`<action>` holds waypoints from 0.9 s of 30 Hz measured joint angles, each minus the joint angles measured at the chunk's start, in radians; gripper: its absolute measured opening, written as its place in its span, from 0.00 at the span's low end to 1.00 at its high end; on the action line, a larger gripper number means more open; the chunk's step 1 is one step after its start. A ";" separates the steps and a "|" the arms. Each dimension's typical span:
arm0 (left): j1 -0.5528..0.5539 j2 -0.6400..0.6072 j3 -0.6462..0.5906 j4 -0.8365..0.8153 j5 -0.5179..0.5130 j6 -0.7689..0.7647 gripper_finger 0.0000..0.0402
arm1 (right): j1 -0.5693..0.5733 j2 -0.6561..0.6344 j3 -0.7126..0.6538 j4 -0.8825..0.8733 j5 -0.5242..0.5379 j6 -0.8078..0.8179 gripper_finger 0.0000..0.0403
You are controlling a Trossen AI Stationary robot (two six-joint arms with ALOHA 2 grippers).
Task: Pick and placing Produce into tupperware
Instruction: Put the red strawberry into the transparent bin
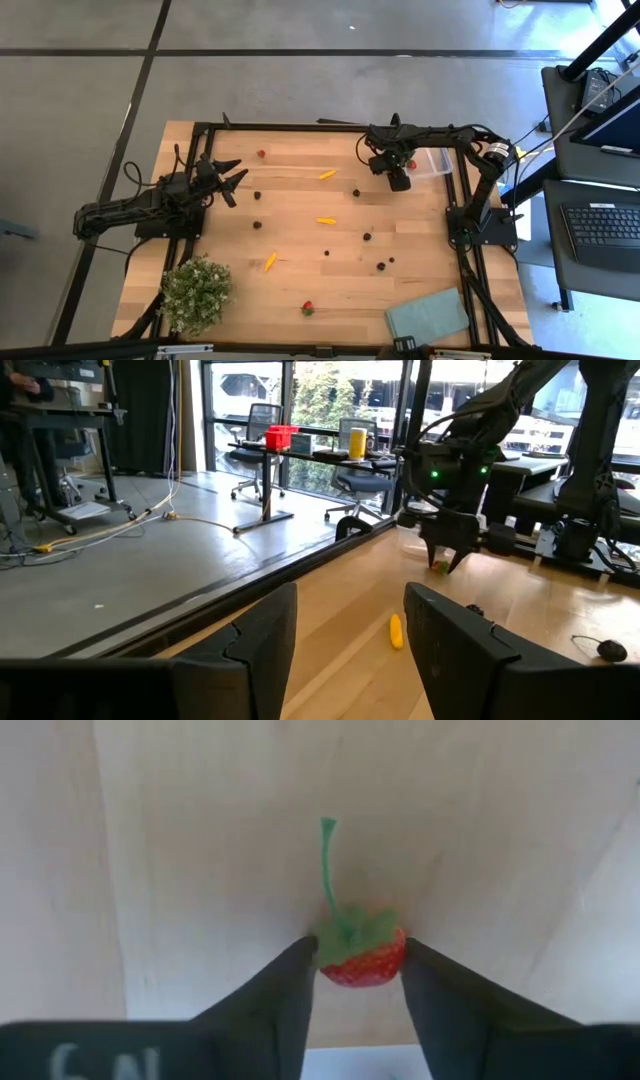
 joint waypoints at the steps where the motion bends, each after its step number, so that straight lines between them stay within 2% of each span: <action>1: 0.000 0.000 0.000 0.000 0.000 0.000 0.45 | 0.000 0.000 0.000 -0.001 0.000 0.001 0.34; 6: 0.000 0.000 0.000 0.000 0.000 0.000 0.45 | 0.000 0.000 0.000 -0.004 0.002 0.026 0.26; 17: 0.000 0.000 0.000 0.000 0.000 0.000 0.45 | -0.002 -0.042 0.023 -0.018 0.017 0.080 0.21; 25: 0.000 0.000 0.000 0.000 0.000 0.000 0.45 | -0.003 -0.056 0.107 -0.046 0.004 0.075 0.02; 27: 0.000 0.000 0.000 0.000 0.000 0.000 0.45 | -0.003 -0.056 0.115 -0.046 0.004 0.075 0.01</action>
